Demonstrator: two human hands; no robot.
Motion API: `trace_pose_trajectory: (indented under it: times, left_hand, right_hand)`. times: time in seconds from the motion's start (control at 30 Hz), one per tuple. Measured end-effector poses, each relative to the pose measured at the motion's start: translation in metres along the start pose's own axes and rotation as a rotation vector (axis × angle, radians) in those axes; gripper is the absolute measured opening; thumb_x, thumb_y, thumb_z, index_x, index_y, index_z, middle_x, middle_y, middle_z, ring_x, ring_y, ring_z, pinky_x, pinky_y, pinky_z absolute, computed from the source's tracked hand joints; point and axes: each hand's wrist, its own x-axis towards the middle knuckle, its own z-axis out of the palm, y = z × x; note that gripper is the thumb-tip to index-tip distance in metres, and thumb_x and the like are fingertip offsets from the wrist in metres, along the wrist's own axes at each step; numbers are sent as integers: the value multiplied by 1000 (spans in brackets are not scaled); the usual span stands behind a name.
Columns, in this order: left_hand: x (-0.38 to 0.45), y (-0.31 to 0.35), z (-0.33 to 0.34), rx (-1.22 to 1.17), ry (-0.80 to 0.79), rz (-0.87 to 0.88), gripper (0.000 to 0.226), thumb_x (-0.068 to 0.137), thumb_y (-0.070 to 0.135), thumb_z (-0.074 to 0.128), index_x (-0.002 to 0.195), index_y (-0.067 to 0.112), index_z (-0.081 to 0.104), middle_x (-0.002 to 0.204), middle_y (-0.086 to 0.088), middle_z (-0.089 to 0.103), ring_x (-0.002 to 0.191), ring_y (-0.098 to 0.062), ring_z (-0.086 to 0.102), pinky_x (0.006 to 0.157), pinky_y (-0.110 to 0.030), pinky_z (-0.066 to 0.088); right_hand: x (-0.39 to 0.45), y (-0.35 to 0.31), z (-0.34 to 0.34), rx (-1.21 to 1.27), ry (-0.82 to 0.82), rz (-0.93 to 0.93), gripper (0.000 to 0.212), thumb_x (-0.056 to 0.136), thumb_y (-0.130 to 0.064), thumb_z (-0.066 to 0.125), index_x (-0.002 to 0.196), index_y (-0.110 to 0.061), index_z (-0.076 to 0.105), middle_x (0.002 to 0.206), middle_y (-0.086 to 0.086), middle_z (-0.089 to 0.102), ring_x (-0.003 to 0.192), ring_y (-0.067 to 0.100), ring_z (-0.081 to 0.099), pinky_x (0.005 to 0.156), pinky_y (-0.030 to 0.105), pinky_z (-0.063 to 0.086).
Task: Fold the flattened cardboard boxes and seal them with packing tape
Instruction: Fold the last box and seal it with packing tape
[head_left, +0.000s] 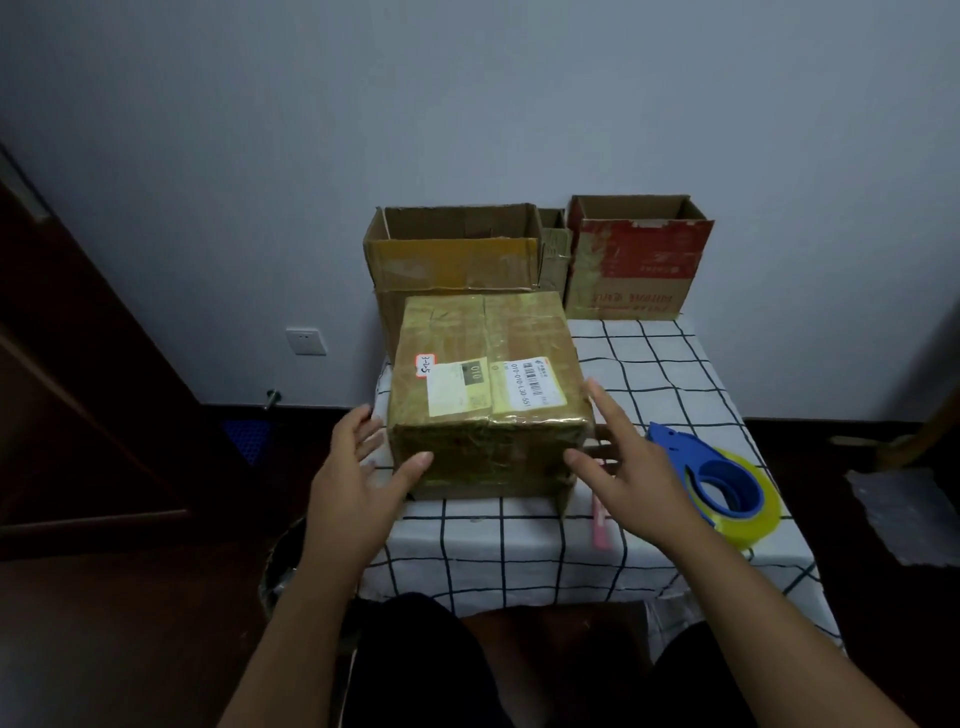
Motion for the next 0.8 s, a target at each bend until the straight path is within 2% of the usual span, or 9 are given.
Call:
trace_pose_trajectory:
  times: [0.07,0.13,0.2,0.27,0.33,0.4,0.53,0.63,0.8]
  left_hand:
    - [-8,15,3,215,108,135,76,83,39,74,146,16,37,143,4,44,133,-15,40,105,-34,35]
    - [-13,34,18,335,186,373,64,86,37,69,140,12,46,142,-7,48,133,-20,40,104,-36,35]
    - [-10,51,41,372,115,547,53,90,38,65,135,12,52,140,-8,52,132,-20,41,106,-36,33]
    - [0,63,68,426,-16,635,52,92,44,60,134,14,55,141,-6,54,133,-22,42,108,-35,31]
    - [10,71,89,527,-121,661,50,93,47,58,132,16,58,139,-4,56,131,-23,47,107,-36,34]
    - [17,75,101,598,-156,676,45,93,48,57,122,16,66,127,-2,64,118,-24,58,98,-37,43]
    - [19,70,105,682,-132,729,52,89,59,48,114,18,70,116,0,68,106,-22,61,90,-39,48]
    - [19,66,109,709,-93,751,49,89,55,50,111,16,70,111,-2,68,100,-24,63,85,-38,48]
    - [17,66,110,710,-81,770,50,89,54,50,112,15,69,111,-4,69,99,-24,63,84,-37,49]
  right_hand:
    - [-4,7,3,63,4,16,76,93,-38,64,141,-67,13,117,-10,68,87,13,71,82,43,58]
    - [-8,12,9,166,47,30,64,93,-33,66,142,-53,29,119,-13,67,96,7,69,88,40,57]
    - [-9,14,12,267,84,54,50,93,-25,66,135,-37,41,119,-14,66,99,0,67,88,32,57]
    - [-10,14,16,335,112,67,39,94,-18,65,126,-31,48,115,-11,68,99,-2,66,82,22,56]
    - [-11,15,19,334,140,55,29,95,-16,63,120,-29,53,111,-11,69,103,-3,64,79,20,54]
    - [-11,17,21,315,157,45,24,96,-18,61,115,-31,57,109,-13,68,104,-1,63,80,21,54]
    - [-11,22,20,355,134,20,23,98,-17,57,111,-36,61,109,-14,69,106,0,63,84,22,54]
    - [-12,24,21,383,121,14,33,99,-14,55,107,-45,57,111,-15,69,108,-1,62,87,24,54]
    - [-11,27,21,368,142,-4,30,101,-20,50,126,-36,58,109,-15,69,100,2,64,85,32,54]
